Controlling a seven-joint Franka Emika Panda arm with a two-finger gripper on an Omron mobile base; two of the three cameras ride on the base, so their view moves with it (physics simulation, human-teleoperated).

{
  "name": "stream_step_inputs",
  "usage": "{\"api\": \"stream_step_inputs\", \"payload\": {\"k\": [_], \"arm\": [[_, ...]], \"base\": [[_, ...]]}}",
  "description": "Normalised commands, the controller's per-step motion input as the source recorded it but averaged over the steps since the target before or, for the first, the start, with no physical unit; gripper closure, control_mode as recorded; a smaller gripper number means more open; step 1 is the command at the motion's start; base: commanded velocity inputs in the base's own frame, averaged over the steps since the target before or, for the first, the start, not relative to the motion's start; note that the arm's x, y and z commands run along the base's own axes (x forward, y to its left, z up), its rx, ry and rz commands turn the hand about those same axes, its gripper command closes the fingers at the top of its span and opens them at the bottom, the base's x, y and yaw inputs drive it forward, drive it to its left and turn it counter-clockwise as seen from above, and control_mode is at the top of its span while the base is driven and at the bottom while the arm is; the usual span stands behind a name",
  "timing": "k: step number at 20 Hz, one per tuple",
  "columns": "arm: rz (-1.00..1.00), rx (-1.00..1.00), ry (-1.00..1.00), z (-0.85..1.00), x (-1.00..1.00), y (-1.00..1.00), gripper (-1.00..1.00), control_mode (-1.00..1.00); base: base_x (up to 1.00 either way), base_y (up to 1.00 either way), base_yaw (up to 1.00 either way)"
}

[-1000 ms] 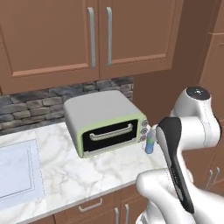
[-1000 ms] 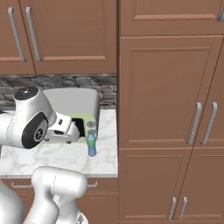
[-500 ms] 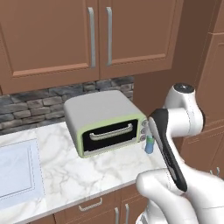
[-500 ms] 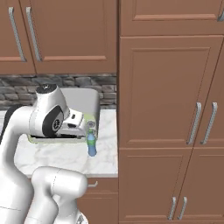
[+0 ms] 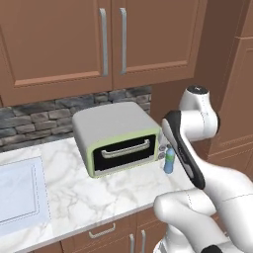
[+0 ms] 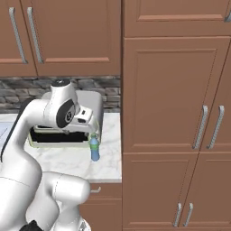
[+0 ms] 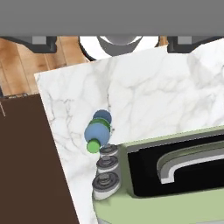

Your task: Place the drinks on the dining counter in a tight cluster.

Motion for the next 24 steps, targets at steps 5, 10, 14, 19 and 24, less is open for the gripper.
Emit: {"api": "stream_step_inputs", "payload": {"k": [5, 10, 14, 19, 24], "arm": [[0.00, 0.01, 0.07, -0.20, 0.34, -0.03, -1.00, -1.00], [0.00, 0.00, 0.04, -0.17, 0.24, -0.05, -1.00, -1.00], [-0.08, 0.00, 0.00, -0.39, 0.00, -0.01, -1.00, -1.00], [-0.09, 0.00, 0.00, -0.46, 0.05, 0.00, -1.00, -1.00], [-0.15, 0.01, 0.00, -0.40, 0.24, 0.00, -1.00, -1.00]], "base": [[0.00, 0.00, 0.00], [0.00, 0.00, 0.00], [0.00, 0.00, 0.00], [0.00, 0.00, 0.00], [0.00, 0.00, 0.00]]}}
